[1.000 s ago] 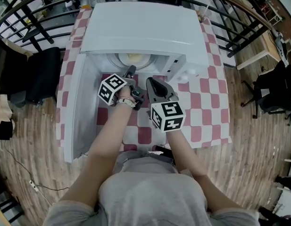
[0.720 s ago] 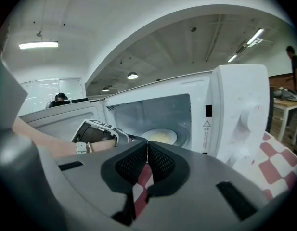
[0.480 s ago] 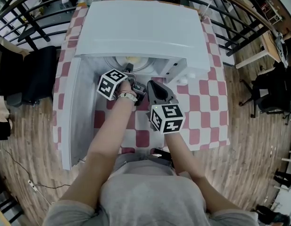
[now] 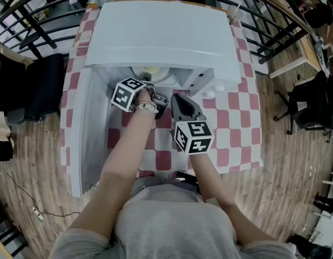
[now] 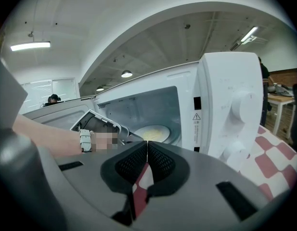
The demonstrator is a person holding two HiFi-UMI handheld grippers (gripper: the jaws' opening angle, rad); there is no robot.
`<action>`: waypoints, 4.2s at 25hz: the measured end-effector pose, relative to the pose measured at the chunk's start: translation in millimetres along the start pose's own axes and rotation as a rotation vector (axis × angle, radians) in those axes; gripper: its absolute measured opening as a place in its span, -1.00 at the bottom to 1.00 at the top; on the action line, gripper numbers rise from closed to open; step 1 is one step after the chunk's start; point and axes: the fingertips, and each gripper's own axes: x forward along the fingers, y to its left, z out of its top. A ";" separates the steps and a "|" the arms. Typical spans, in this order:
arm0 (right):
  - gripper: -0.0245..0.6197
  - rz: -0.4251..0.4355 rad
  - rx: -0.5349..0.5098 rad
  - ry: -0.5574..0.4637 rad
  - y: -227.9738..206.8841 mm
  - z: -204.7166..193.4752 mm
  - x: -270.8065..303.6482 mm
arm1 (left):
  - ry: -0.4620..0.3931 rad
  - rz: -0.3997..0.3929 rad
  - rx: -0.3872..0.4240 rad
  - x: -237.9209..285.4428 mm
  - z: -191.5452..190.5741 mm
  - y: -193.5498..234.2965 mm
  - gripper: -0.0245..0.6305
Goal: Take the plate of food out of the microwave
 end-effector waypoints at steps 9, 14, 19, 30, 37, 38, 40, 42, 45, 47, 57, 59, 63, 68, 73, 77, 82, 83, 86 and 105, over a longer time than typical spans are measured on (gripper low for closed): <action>-0.84 -0.004 -0.009 0.005 -1.9 0.7 -3.0 | -0.010 -0.006 -0.022 -3.6 -0.6 3.3 -0.04; -0.84 -0.004 -0.016 0.006 -0.6 0.1 -6.2 | -0.011 -0.014 -0.037 -10.3 -2.0 6.3 -0.13; -0.84 -0.005 -0.021 0.004 -1.1 1.6 -11.1 | -0.008 -0.025 -0.042 -16.7 -5.4 7.1 -0.22; -0.84 -0.004 -0.032 -0.001 1.7 4.9 -17.5 | -0.007 -0.049 -0.035 -26.7 -4.4 -0.2 -0.60; -0.84 -0.010 -0.029 -0.008 1.3 7.2 -20.1 | -0.010 -0.070 -0.038 -32.1 -2.1 -5.4 -0.77; -0.84 -0.010 -0.029 -0.009 1.6 7.6 -20.5 | -0.010 -0.074 -0.041 -32.7 -1.9 -5.6 -0.77; -0.84 -0.010 -0.028 -0.011 2.1 7.8 -21.3 | -0.013 -0.087 -0.048 -34.2 -1.3 -5.8 -0.79; -0.84 -0.010 -0.026 -0.010 2.1 7.2 -22.1 | -0.018 -0.109 -0.048 -36.0 -1.0 -7.9 -0.80; -0.84 -0.010 -0.022 -0.012 3.4 6.3 -24.1 | -0.025 -0.163 -0.035 -39.8 0.0 -15.9 -0.85; -0.84 -0.008 -0.023 -0.016 4.9 6.9 -25.1 | -0.030 -0.203 -0.035 -42.3 1.4 -22.1 -0.87; -0.84 -0.011 -0.014 -0.033 6.7 10.6 -32.0 | -0.047 -0.303 -0.056 -53.3 -1.1 -28.8 -0.88; -0.84 -0.007 -0.013 -0.039 7.6 12.0 -33.4 | -0.049 -0.312 -0.061 -56.0 -1.6 -29.3 -0.88; -0.84 0.008 -0.013 -0.060 10.9 15.4 -37.5 | -0.045 -0.334 -0.081 -62.5 -4.3 -30.5 -0.88; -0.85 0.012 0.000 -0.081 12.0 19.0 -43.9 | -0.052 -0.361 -0.086 -71.3 -9.2 -34.8 -0.88; -0.85 0.012 -0.006 -0.109 13.7 22.4 -54.6 | -0.063 -0.389 -0.094 -82.6 -12.0 -34.8 -0.88; -0.85 -0.003 -0.015 -0.129 14.9 22.9 -66.3 | -0.066 -0.416 -0.109 -93.5 -13.8 -32.7 -0.88; -0.85 0.014 -0.029 -0.144 22.6 21.5 -78.2 | -0.076 -0.444 -0.118 -108.3 -17.0 -31.3 -0.88; -0.85 0.019 -0.031 -0.147 23.8 21.3 -80.4 | -0.075 -0.447 -0.119 -111.0 -18.8 -31.1 -0.88; -0.85 0.032 -0.035 -0.156 27.7 21.0 -86.8 | -0.071 -0.457 -0.117 -119.1 -24.2 -29.7 -0.88; -0.85 0.065 -0.077 -0.204 48.7 21.7 -118.8 | -0.063 -0.534 -0.107 -168.7 -48.2 -25.5 -0.88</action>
